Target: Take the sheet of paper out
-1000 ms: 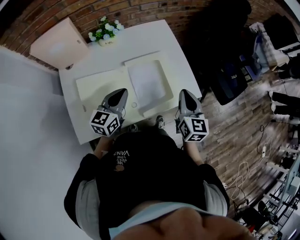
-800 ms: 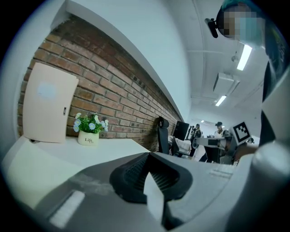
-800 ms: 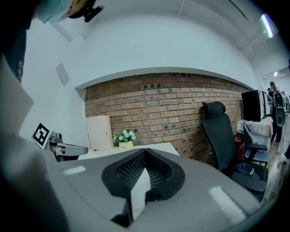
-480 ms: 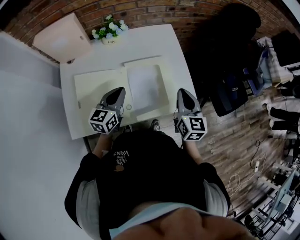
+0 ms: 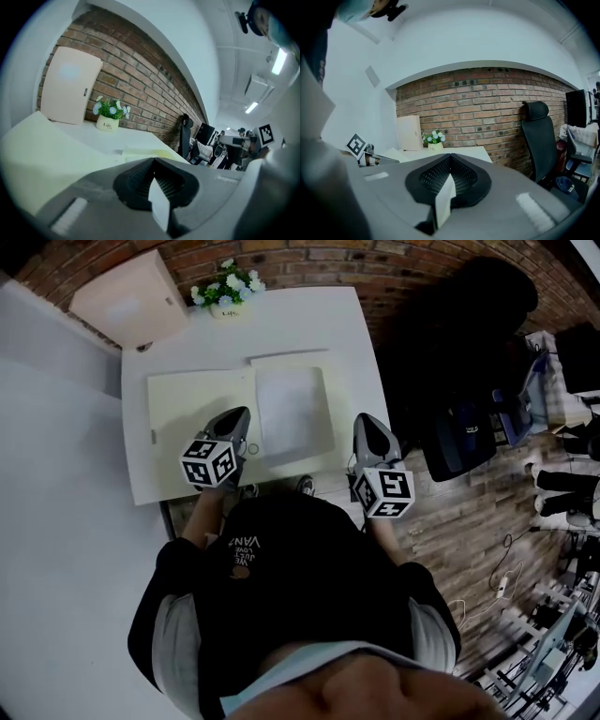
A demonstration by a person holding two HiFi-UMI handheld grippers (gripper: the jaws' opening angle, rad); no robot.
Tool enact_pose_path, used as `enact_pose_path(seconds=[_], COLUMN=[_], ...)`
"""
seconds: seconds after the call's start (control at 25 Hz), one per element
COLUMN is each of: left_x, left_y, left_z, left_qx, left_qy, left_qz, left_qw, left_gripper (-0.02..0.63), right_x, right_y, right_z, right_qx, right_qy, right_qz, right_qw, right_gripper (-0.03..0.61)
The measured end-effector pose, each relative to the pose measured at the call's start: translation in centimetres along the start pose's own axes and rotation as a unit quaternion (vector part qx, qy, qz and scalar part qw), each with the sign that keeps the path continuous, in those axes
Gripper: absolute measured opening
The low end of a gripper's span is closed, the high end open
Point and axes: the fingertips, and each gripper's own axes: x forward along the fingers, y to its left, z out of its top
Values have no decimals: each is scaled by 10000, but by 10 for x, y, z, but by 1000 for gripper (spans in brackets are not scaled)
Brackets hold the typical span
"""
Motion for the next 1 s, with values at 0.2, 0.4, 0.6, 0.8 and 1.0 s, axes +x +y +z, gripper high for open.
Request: enact_pose_path(seconds=[0.2,0.4,0.6,0.8,1.0], left_x=[15,31,43,52,60], left_y=[4,5,14,18,14], left_z=[-19,-33,-49,-57,-63], left_qx=[-195,-398,-602,-952,-1276], left_qy=[382,668,1015,1144,1408], left_qz=[-33,-42,143,245,213], left_qw=[9991,9970,9929,9886,9815], left_gripper=[17,62,117,187,202], right_x=[3,6,7,7,7], right_y=[-6,-11,-17,-26,-34], right_z=[-1,-3,-5,-6,-7], right_qx=[-26,-10,-7,20,50], right_qy=[49,116,145,150,162], right_qz=[36,96,120,107,72], right_qw=[10000,9999,9998,9998,9998], right_gripper=[2,2,2,2,2])
